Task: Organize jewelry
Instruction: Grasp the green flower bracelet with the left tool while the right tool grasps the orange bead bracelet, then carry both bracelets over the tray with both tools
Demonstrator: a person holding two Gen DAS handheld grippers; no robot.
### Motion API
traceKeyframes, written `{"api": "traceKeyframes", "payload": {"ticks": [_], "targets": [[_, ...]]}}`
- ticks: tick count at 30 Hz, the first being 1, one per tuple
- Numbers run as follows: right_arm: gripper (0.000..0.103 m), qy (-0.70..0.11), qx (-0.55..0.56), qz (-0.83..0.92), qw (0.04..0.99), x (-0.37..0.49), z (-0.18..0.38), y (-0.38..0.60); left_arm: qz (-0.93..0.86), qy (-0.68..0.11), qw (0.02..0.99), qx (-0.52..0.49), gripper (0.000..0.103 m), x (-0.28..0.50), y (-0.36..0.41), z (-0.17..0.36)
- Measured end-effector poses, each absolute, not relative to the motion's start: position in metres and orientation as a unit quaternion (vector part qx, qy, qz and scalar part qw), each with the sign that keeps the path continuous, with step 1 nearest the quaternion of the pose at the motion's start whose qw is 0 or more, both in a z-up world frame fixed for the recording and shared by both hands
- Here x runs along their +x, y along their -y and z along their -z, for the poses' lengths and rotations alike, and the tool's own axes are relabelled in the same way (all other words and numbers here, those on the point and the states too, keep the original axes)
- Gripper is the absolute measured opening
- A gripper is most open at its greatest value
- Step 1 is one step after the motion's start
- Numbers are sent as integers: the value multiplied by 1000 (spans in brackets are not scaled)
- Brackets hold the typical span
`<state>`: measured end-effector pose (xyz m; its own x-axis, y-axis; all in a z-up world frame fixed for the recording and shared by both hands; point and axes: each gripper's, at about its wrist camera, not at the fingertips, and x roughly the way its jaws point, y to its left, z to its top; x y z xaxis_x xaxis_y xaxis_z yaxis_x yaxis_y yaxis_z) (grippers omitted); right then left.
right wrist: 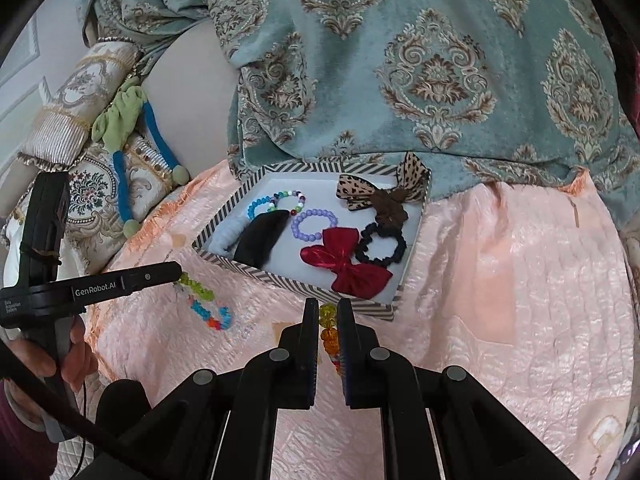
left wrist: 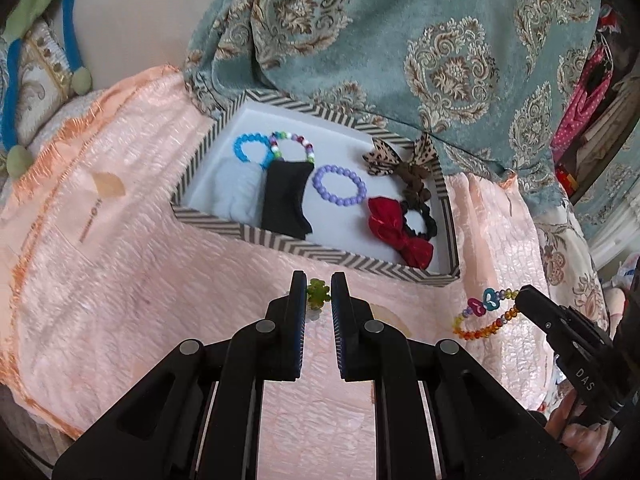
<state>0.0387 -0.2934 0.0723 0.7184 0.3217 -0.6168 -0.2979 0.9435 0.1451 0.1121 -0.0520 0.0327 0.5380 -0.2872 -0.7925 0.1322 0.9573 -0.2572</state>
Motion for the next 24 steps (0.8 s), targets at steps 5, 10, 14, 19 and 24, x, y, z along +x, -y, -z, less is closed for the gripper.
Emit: {"api": "traceKeyframes", "payload": {"ticks": [5, 10, 14, 19, 24], "targets": [[8, -332, 9, -173, 927, 43, -80, 284, 116, -459, 877, -81, 11, 117, 45, -41], [8, -332, 0, -179, 926, 49, -83, 274, 114, -456, 879, -81, 11, 123, 41, -46], [8, -332, -4, -182, 925, 57, -85, 266, 113, -454, 880, -80, 11, 129, 39, -49], [8, -333, -9, -187, 924, 69, -88, 258, 111, -453, 882, -72, 11, 138, 41, -52], [8, -336, -13, -188, 923, 82, -90, 255, 113, -446, 885, -70, 11, 152, 45, -61]]}}
